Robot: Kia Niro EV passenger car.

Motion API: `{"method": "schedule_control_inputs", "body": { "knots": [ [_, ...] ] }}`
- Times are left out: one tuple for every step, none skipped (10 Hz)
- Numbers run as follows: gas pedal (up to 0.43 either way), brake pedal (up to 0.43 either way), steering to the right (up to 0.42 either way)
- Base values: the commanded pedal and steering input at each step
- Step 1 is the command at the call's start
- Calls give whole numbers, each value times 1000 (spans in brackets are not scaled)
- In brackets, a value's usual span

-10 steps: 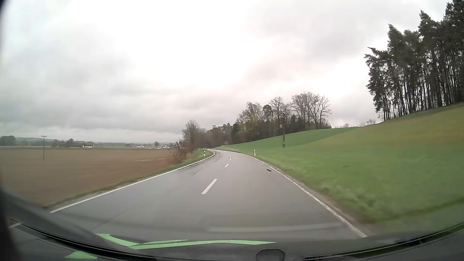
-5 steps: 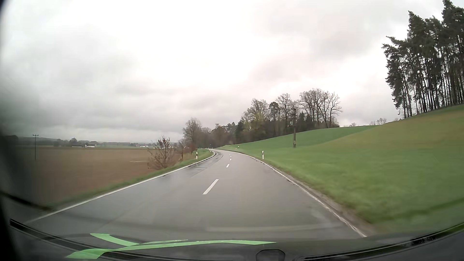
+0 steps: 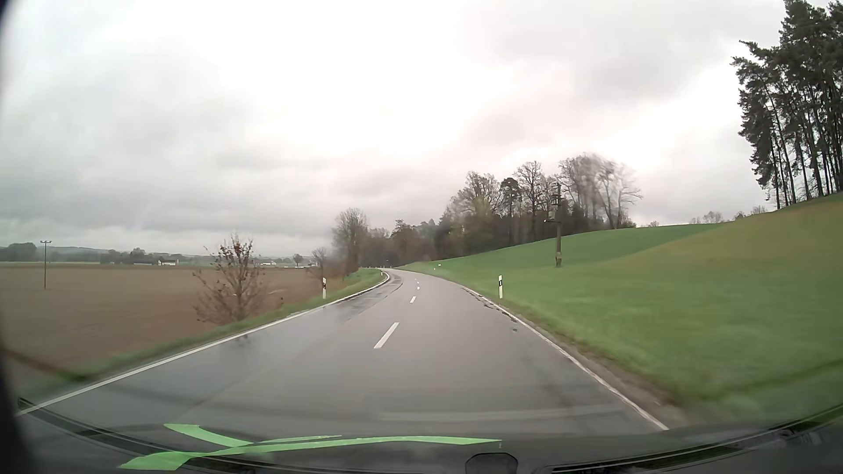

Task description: Follow the waypoints while adhering to traffic rules and regulations

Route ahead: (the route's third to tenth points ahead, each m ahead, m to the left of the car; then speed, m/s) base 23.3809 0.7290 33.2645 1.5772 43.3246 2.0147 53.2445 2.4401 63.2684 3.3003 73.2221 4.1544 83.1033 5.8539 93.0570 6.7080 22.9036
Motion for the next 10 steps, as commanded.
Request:
{"method": "schedule_control_inputs", "body": {
  "knots": [
    [110,0,-8],
    [118,0,-8],
    [150,0,-8],
    [150,0,-8],
    [130,0,-8],
    [118,0,-8],
    [79,0,-9],
    [79,0,-9],
    [87,0,-11],
    [110,0,-11]
  ]
}}
